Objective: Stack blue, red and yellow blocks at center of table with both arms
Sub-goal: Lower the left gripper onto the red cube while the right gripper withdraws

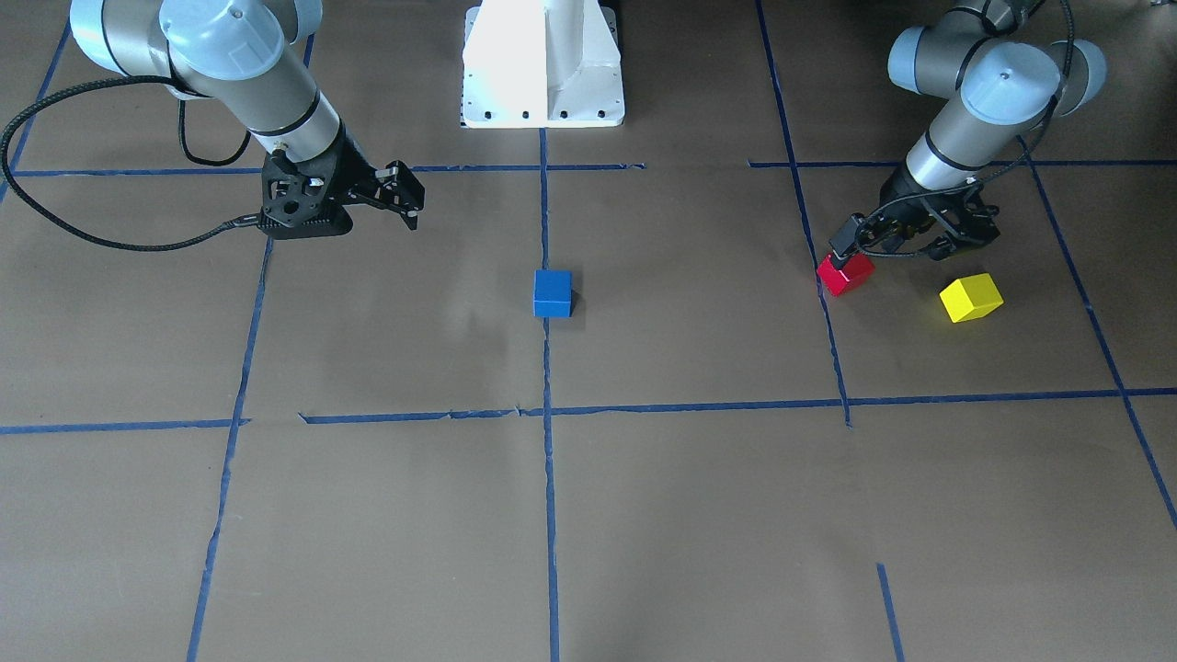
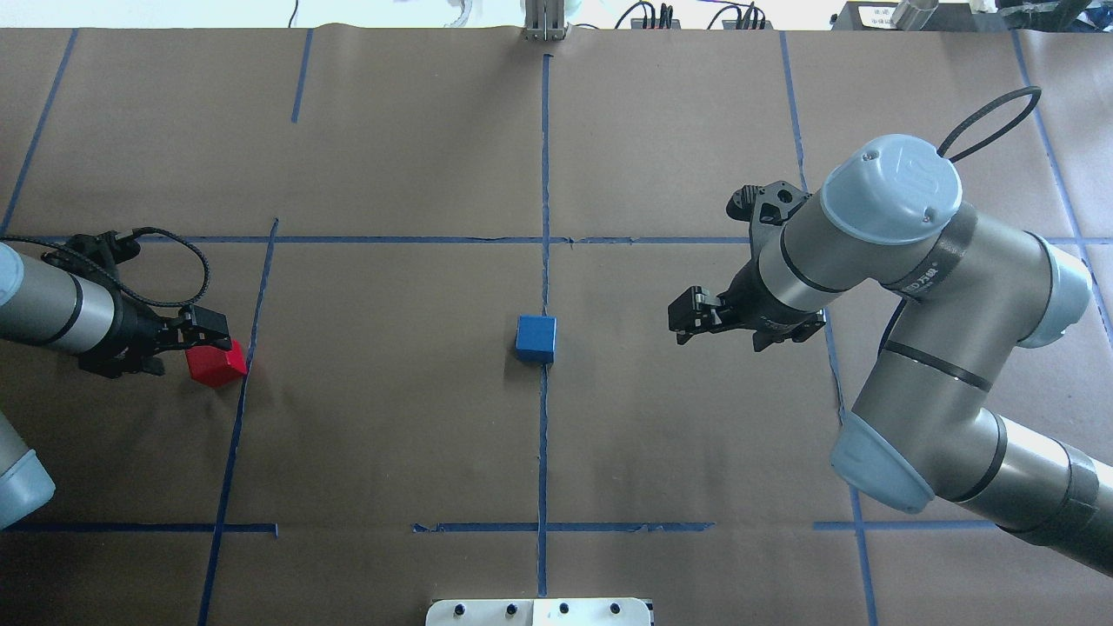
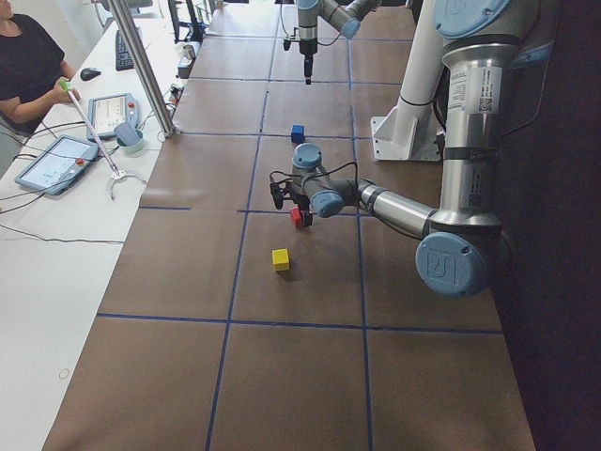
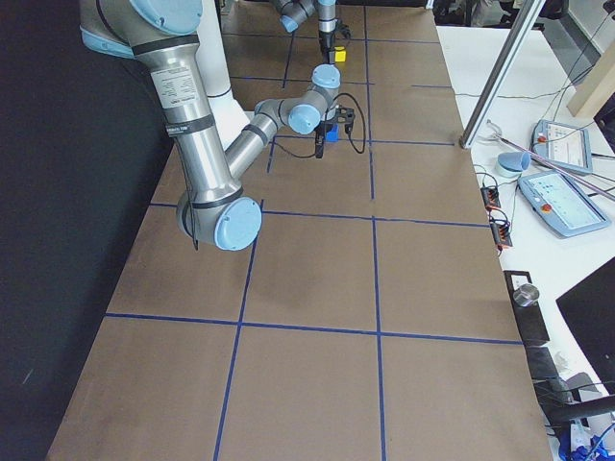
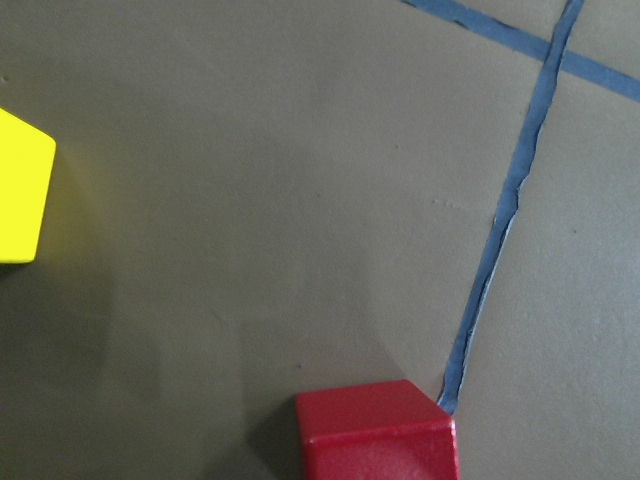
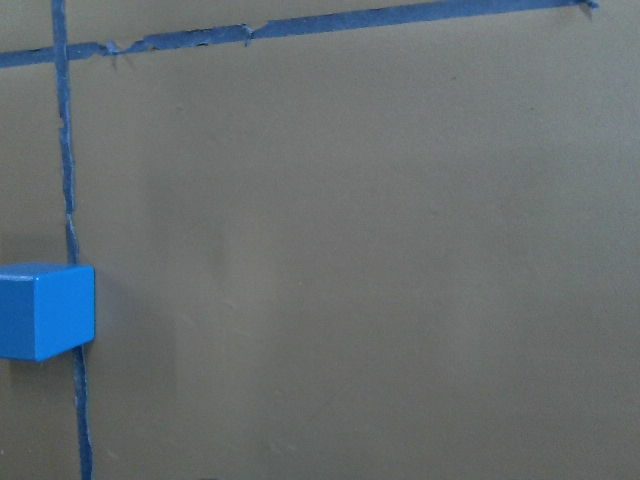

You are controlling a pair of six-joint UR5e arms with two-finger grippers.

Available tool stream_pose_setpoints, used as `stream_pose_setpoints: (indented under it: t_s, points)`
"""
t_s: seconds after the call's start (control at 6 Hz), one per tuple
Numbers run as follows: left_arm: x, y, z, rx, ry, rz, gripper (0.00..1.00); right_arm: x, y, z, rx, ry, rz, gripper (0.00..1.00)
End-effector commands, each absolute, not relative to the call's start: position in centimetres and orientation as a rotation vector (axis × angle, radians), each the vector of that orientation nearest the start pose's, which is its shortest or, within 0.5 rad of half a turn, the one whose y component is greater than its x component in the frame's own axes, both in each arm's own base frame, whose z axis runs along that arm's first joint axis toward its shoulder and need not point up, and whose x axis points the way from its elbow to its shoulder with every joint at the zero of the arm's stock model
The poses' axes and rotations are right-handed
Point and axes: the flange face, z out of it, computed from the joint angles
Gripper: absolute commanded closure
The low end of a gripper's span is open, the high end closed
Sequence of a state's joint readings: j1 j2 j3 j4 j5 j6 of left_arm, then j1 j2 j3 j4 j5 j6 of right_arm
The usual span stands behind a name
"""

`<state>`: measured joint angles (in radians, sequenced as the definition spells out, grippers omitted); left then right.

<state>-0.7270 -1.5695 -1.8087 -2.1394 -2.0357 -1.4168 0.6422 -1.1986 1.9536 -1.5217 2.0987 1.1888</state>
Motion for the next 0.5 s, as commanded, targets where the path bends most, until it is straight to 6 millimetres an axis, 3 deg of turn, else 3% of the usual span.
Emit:
stream_pose_setpoints:
  t_s: [0.0, 0.17, 0.33]
  points:
    - [33.82, -41.76, 48.8, -0.065, 0.899, -0.349, 0.0, -41.09, -40.67, 27.69, -0.047, -0.925, 0.025, 0.0]
    - [34.36, -42.26, 49.18, -0.067, 0.892, -0.35, 0.0, -41.21, -40.56, 27.69, -0.048, -0.924, 0.024, 0.0]
    - [34.37, -42.26, 49.18, -0.067, 0.892, -0.35, 0.25, -41.17, -40.55, 27.64, -0.046, -0.925, 0.024, 0.0]
